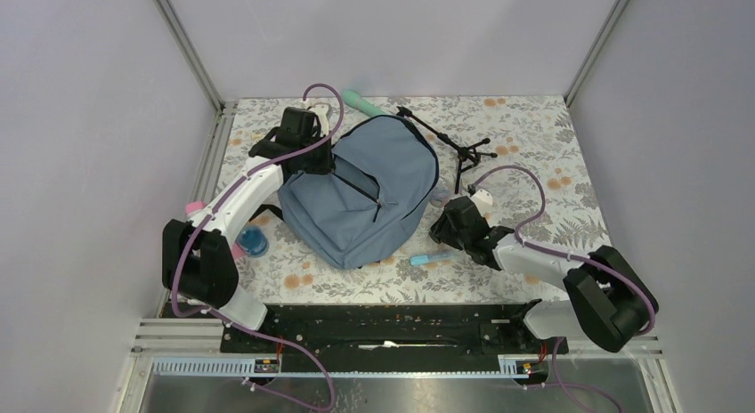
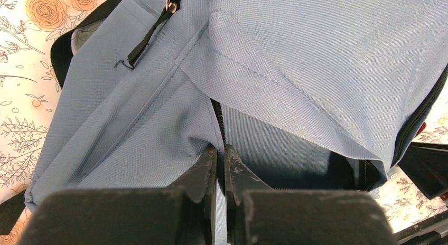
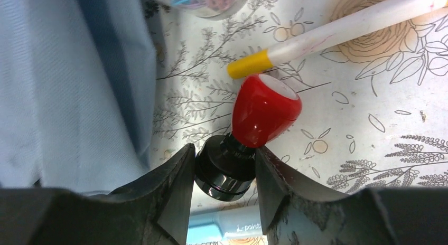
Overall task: Pack the student bag
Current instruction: Pick up the personal item from the center of the board, then place the personal item in the student bag.
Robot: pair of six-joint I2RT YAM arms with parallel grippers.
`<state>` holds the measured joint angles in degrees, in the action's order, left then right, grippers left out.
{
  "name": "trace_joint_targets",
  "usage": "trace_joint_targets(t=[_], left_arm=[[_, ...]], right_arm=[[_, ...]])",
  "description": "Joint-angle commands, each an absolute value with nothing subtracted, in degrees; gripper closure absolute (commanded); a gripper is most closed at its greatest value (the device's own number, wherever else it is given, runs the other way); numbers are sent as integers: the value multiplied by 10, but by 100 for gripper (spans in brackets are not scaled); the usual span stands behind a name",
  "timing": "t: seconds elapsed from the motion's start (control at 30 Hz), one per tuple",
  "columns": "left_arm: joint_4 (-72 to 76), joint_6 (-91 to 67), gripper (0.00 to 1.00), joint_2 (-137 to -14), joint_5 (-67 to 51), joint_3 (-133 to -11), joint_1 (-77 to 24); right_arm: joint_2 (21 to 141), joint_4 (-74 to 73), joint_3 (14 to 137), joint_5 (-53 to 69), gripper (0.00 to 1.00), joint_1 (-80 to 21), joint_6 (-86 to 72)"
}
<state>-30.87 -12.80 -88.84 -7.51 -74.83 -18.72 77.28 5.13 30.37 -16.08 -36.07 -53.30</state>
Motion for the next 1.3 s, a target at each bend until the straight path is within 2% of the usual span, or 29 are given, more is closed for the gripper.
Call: trace_joint_targets(t=[0.0,0.37,0.6,0.9,1.27], left_arm=[[-309,-115,100,-849,-96,-766,-186],[-322,-123,100,-830,-133,-777,-186],[-322,-121,100,-833,-138,-770,-186],[-323,-116,100,-831,-149,-769,-186],[-326,-116,100,-833,-156,-768,-186]], right_arm=[[713,43,303,-193,89,-382,-474],[598,-38,378,-128,90,-440,-306],[603,-8,429,-84,91,-452,-263],[698,53,557,31,90,-459,-144],[899,121,701,104,91,-461,-26]])
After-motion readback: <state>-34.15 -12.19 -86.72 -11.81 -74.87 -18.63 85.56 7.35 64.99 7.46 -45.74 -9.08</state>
